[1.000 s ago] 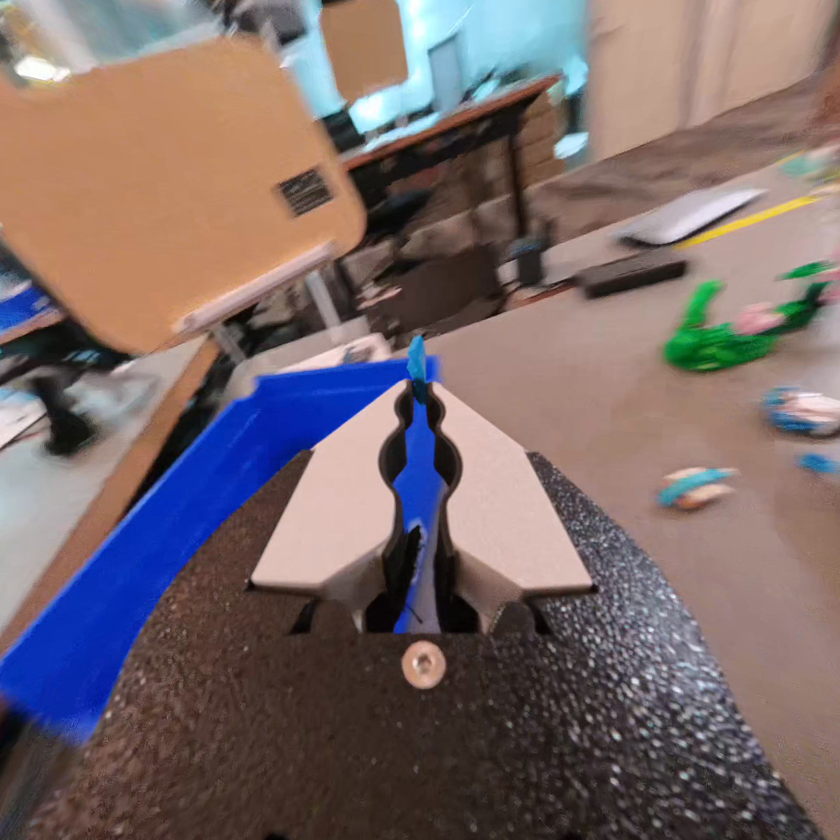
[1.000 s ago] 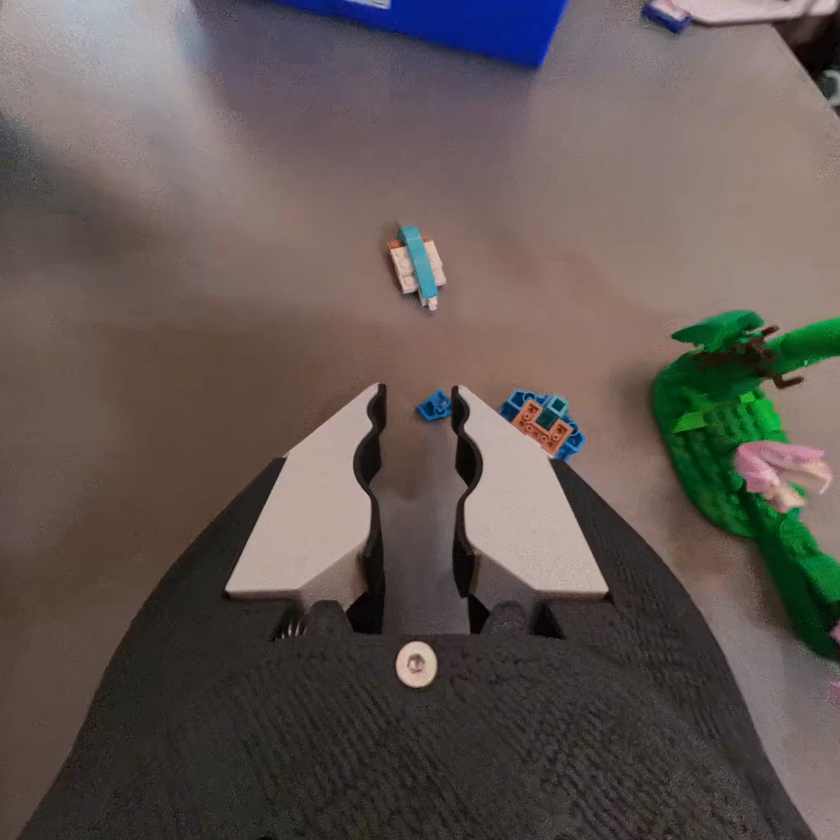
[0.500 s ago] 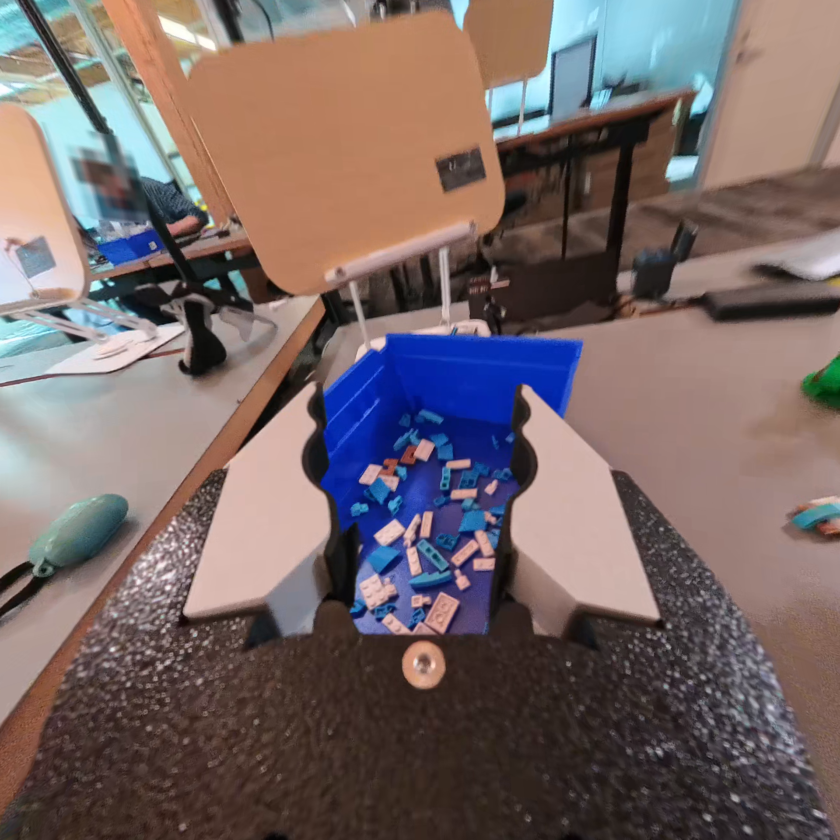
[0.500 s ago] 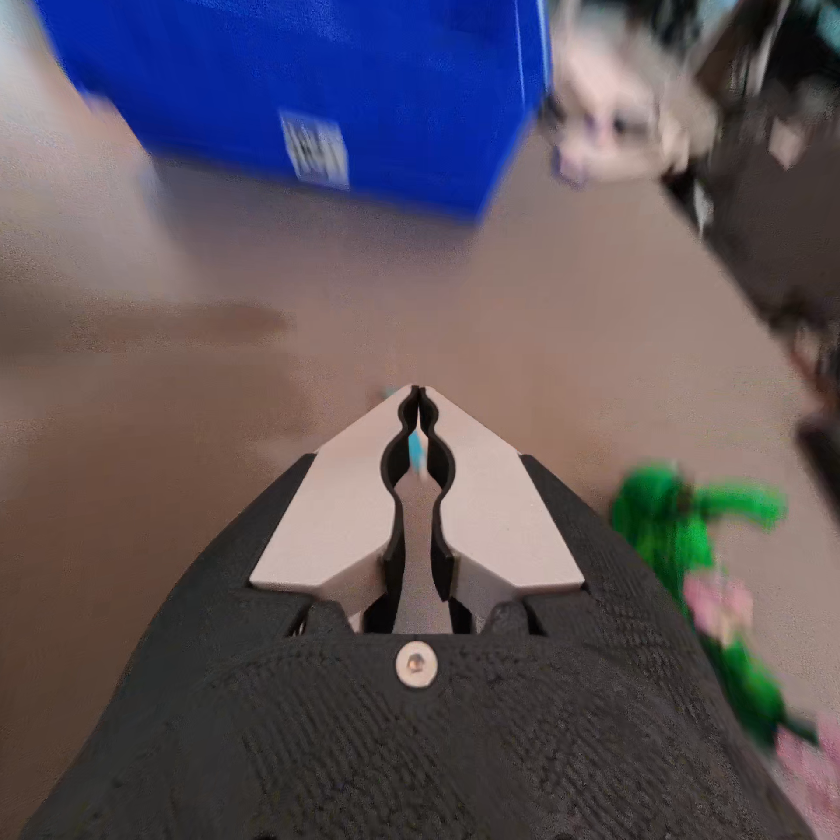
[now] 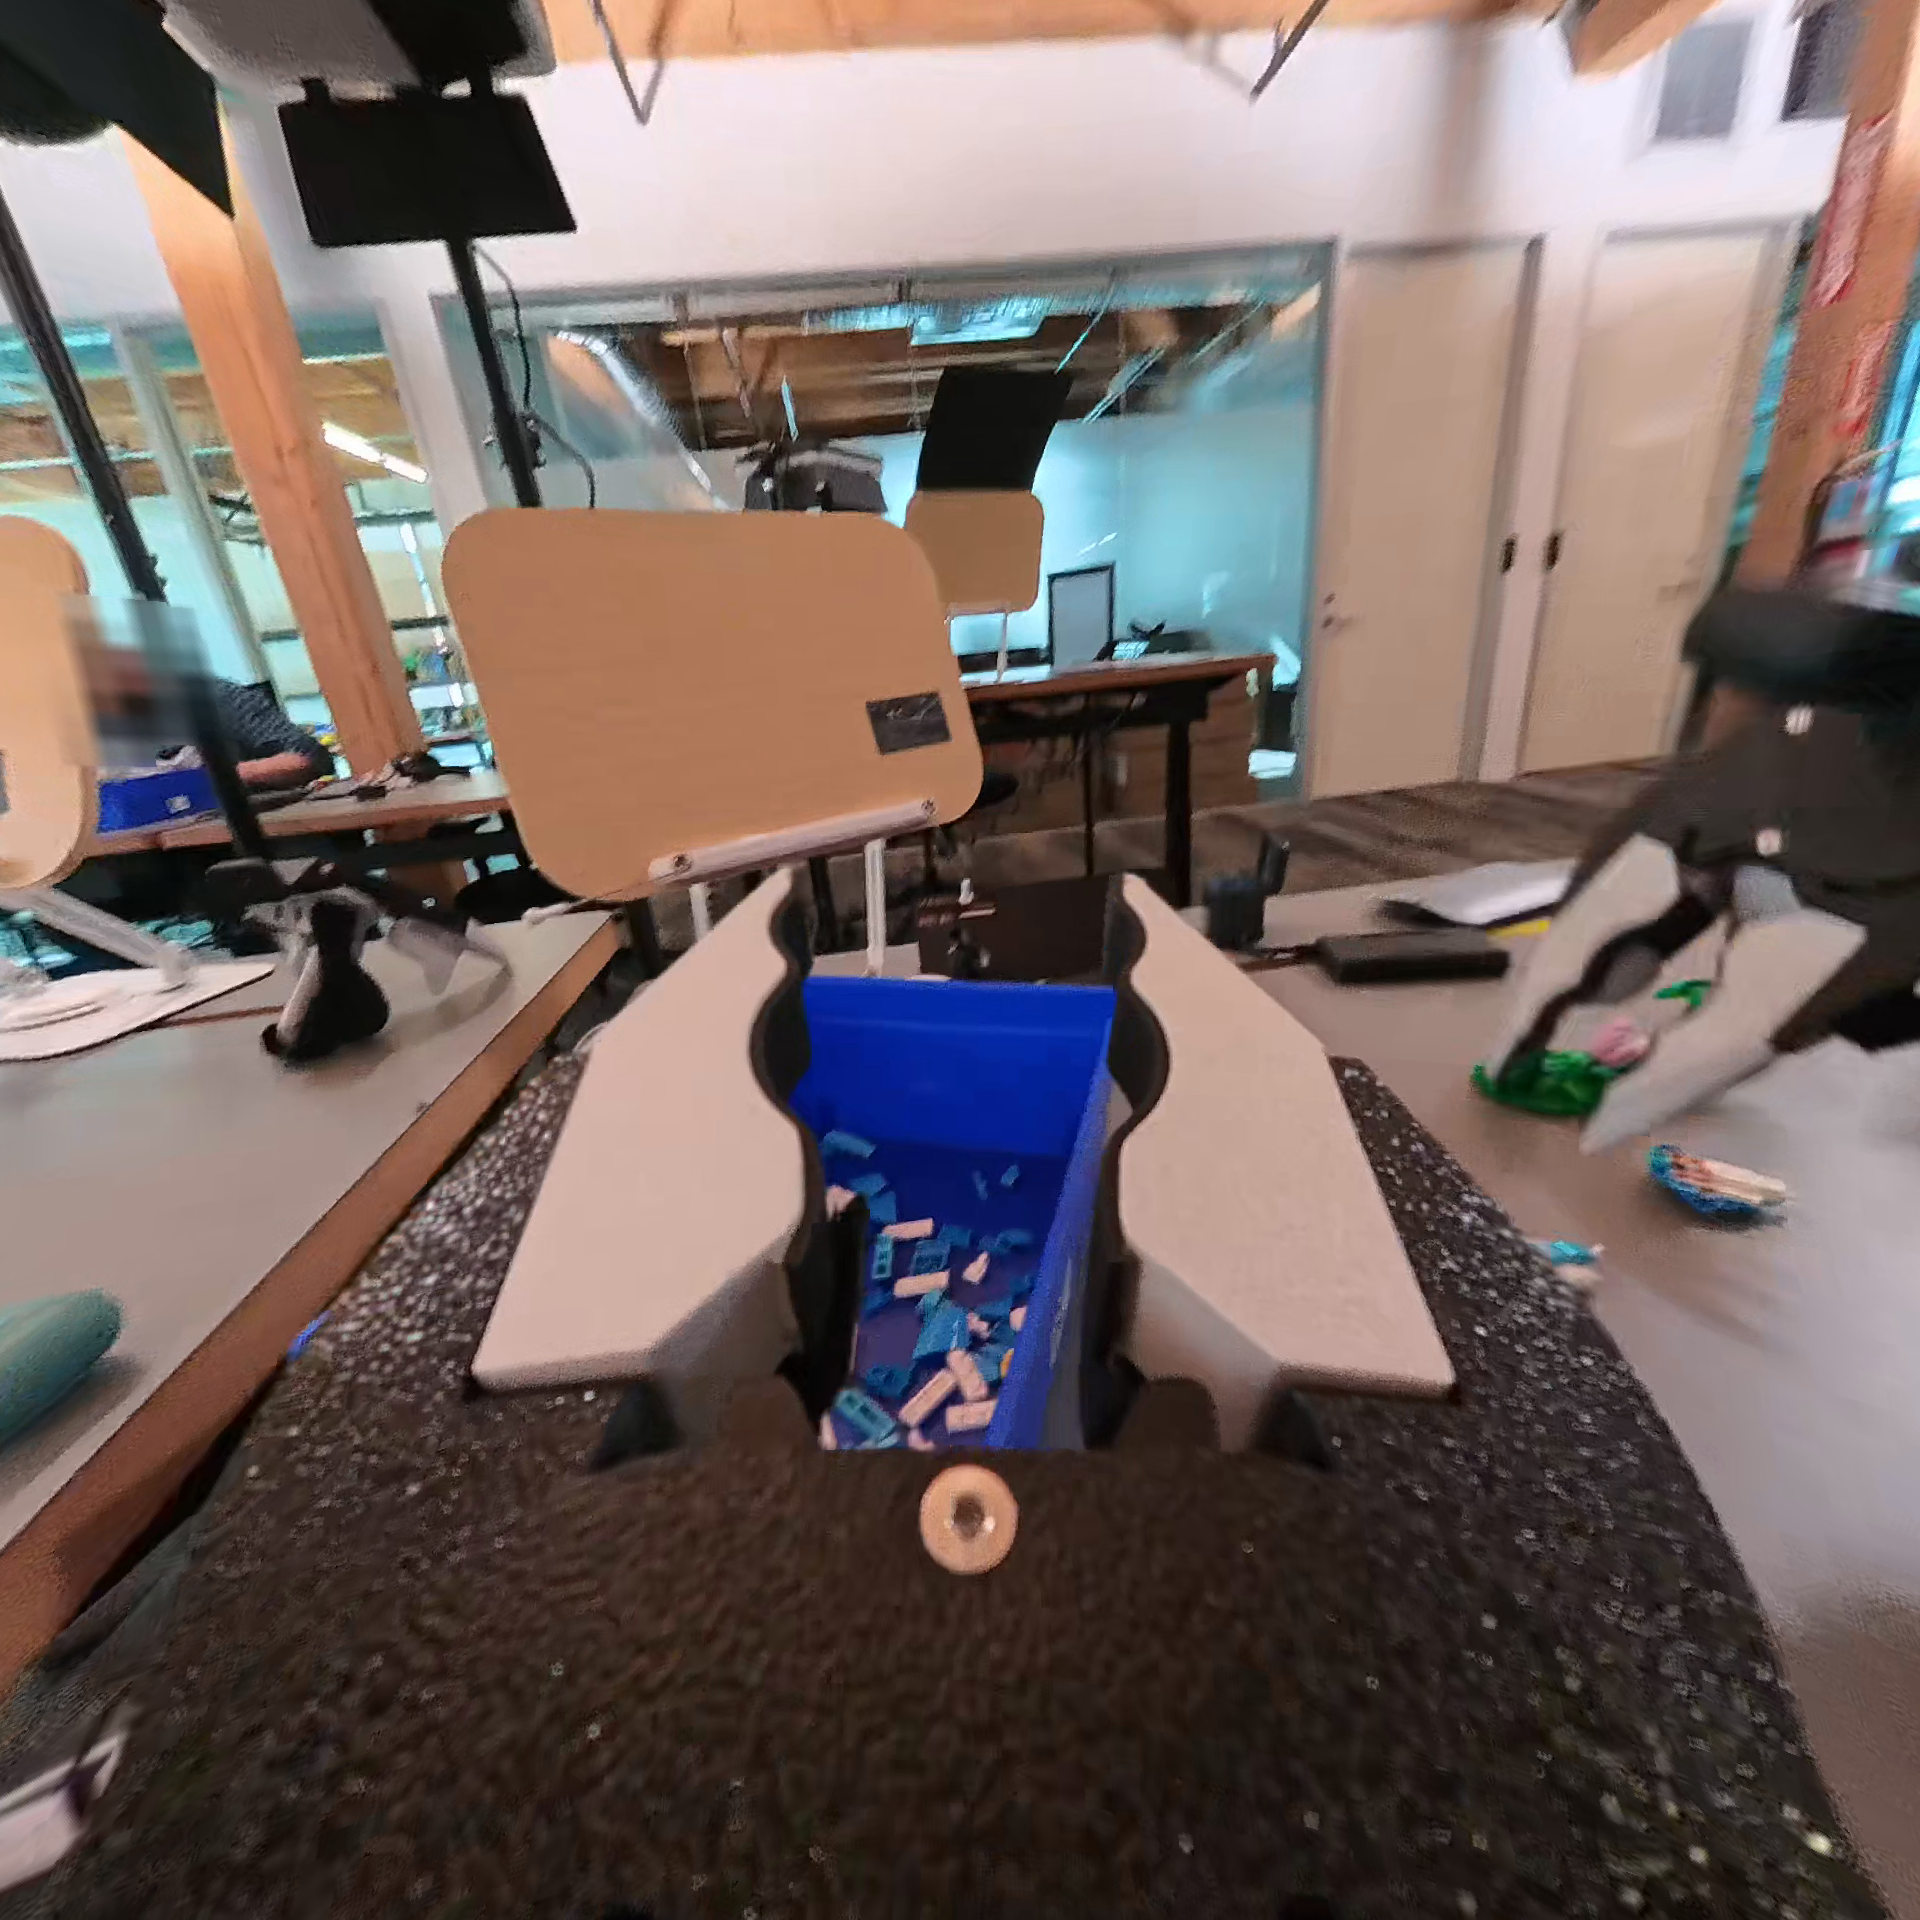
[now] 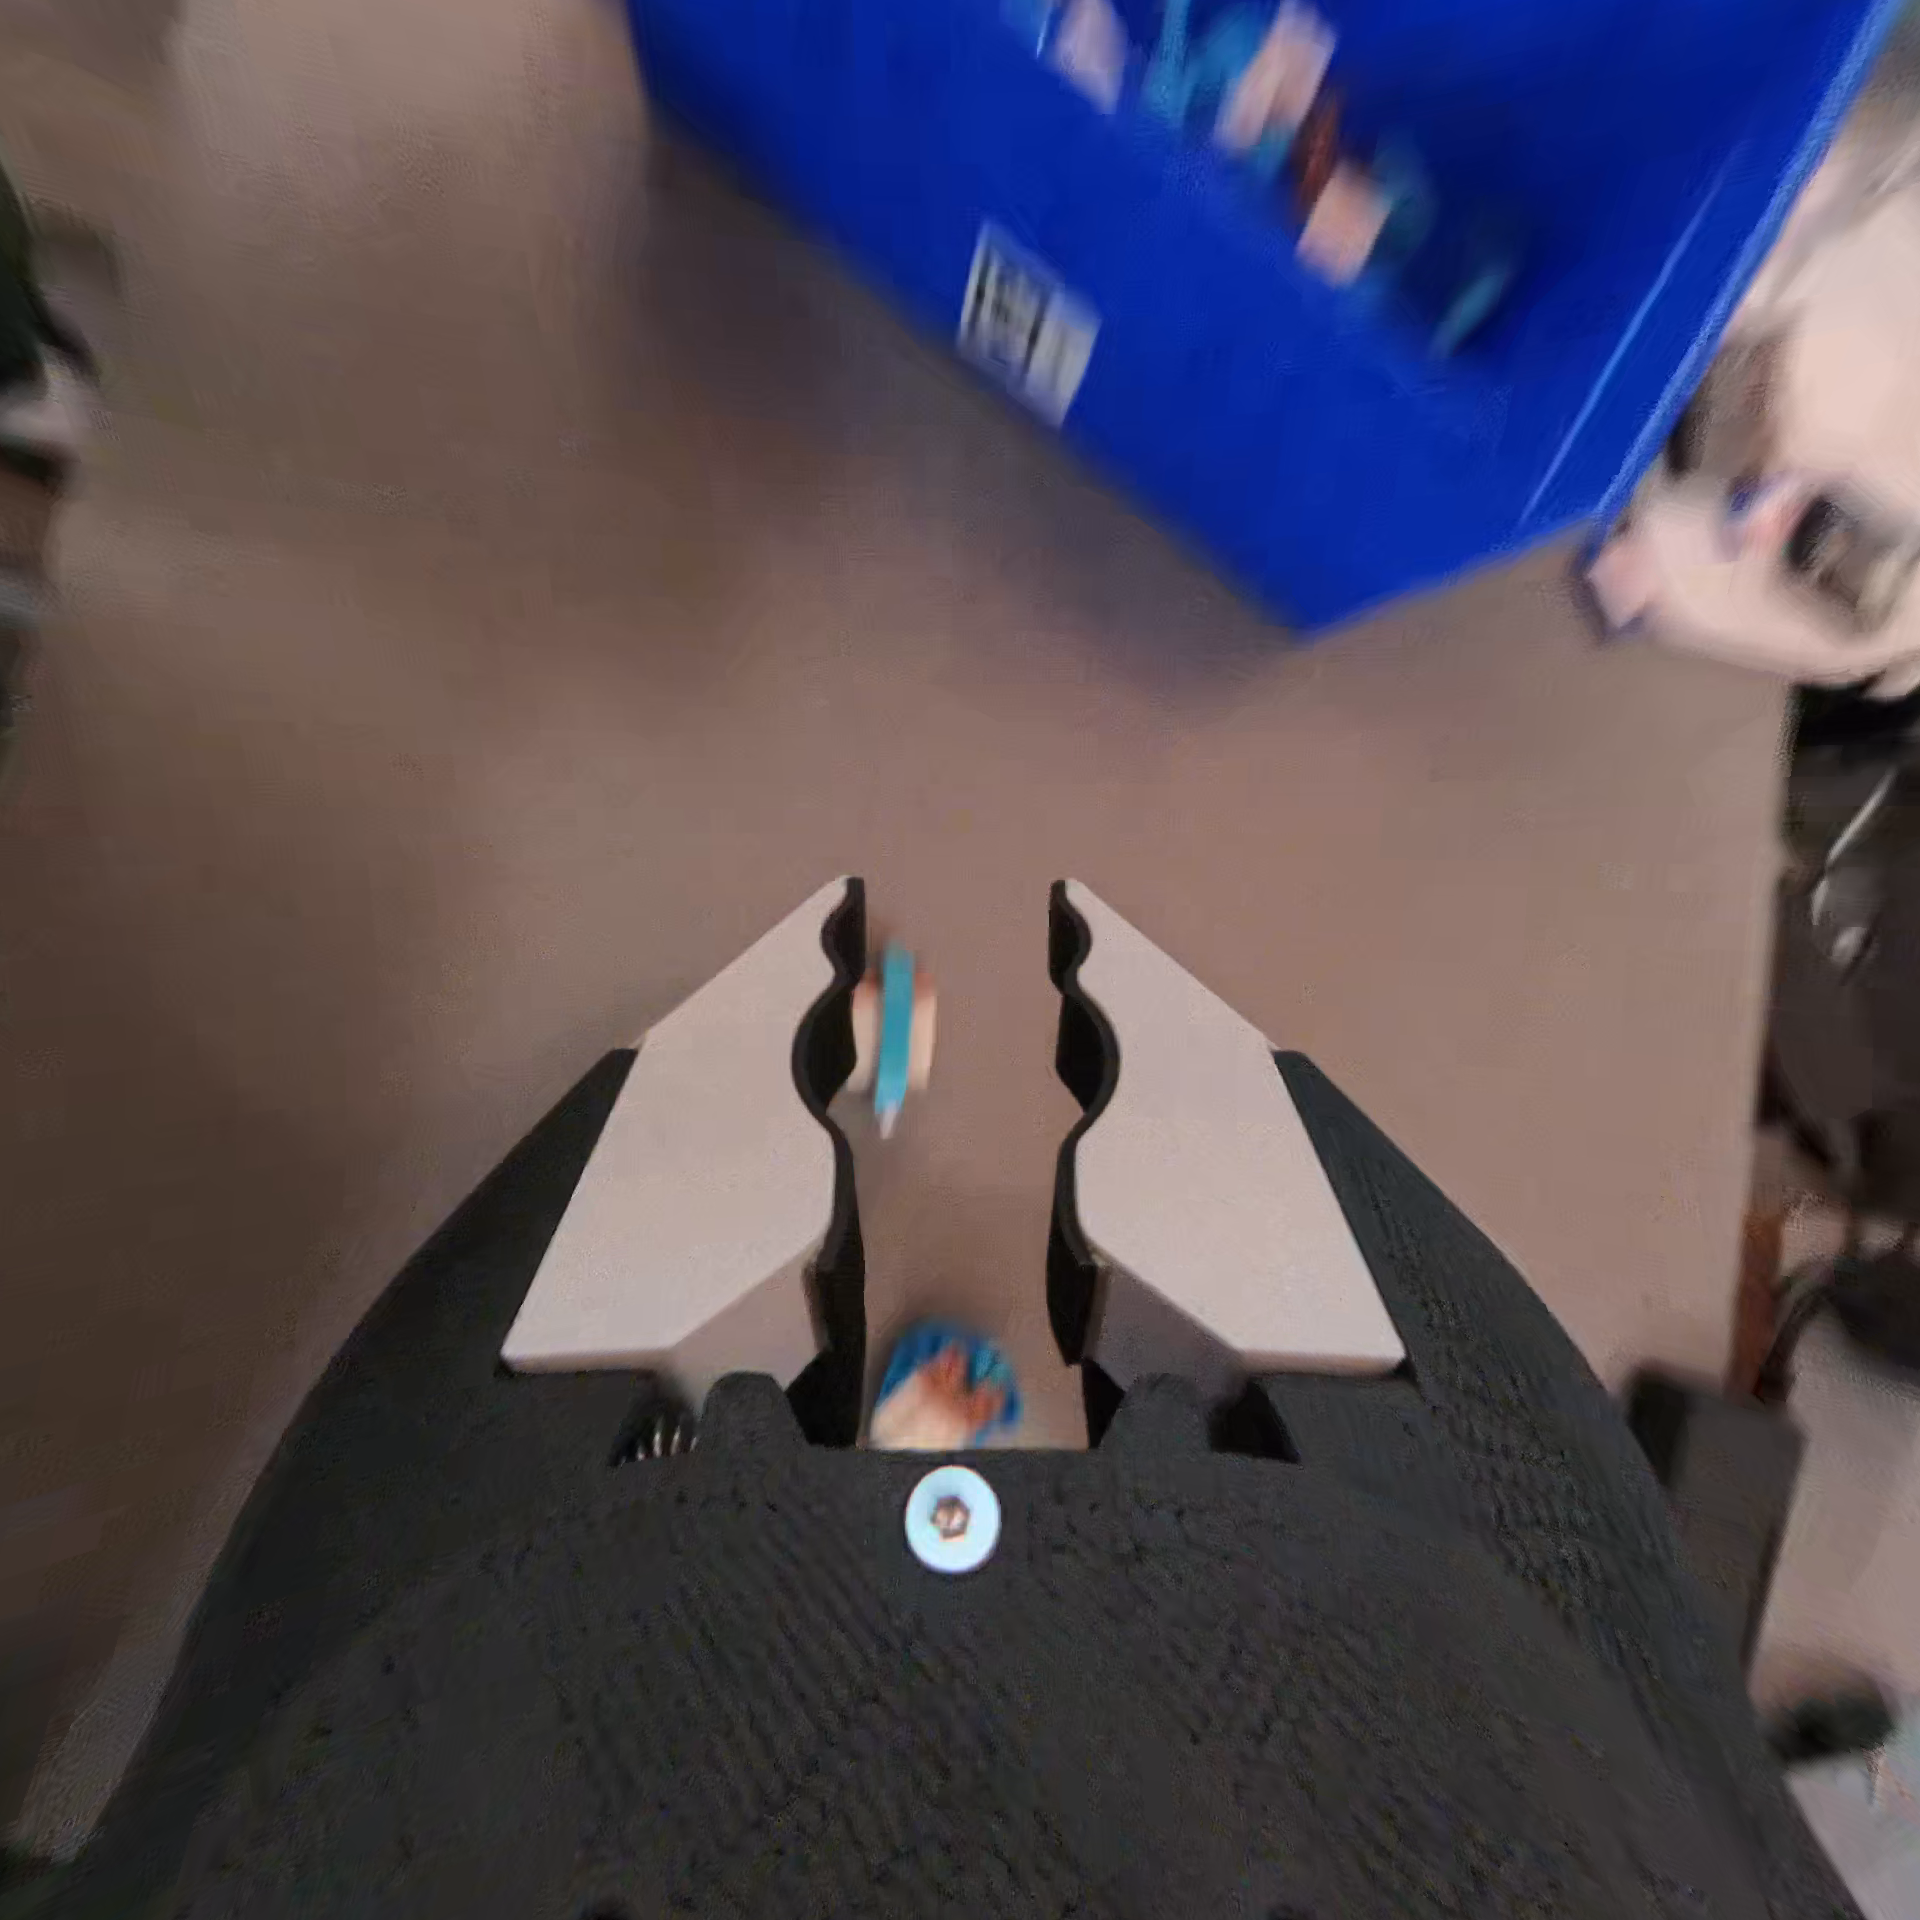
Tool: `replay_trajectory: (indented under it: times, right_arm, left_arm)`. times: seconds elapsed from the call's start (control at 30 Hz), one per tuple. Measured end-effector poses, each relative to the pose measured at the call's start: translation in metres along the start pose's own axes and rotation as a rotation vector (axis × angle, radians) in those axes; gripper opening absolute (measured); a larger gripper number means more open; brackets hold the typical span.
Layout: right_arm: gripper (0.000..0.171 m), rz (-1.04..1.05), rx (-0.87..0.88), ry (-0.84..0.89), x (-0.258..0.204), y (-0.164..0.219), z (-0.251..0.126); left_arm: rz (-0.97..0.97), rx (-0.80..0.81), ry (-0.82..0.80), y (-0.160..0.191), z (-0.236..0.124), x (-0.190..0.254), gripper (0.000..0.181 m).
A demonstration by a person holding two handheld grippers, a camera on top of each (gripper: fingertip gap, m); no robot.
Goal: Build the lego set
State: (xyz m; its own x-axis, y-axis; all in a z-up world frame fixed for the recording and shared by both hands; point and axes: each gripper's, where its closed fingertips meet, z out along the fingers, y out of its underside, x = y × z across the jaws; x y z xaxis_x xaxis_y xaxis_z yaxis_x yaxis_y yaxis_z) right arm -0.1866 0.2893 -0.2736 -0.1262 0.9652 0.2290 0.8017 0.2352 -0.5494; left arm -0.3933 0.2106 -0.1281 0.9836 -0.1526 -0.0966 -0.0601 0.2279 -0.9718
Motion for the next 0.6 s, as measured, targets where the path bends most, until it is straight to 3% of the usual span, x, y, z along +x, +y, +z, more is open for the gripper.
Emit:
replay_trajectory:
  times: [0.03,0.17,0.27,0.4,0.6]
  right_arm:
    - [0.033,0.008,-0.074,-0.013,-0.008,0.032,0.0]
    - [0.041,0.203,-0.232,-0.032,-0.026,0.118,-0.004]
    - [0.046,0.35,-0.203,-0.108,-0.05,0.136,-0.007]
    - [0.043,0.364,-0.115,-0.047,-0.07,0.144,-0.038]
    - [0.035,0.343,-0.079,-0.037,-0.087,0.202,-0.068]
  left_arm:
    - [-0.01,0.016,0.022,0.0,0.002,0.005,0.051]
    - [-0.008,-0.014,0.085,0.012,0.012,0.021,0.05]
    - [0.03,-0.025,0.088,0.015,0.013,0.025,0.05]
    - [0.061,-0.019,0.093,0.011,0.009,0.025,0.047]
    - [0.01,0.052,0.126,0.004,0.007,0.03,0.042]
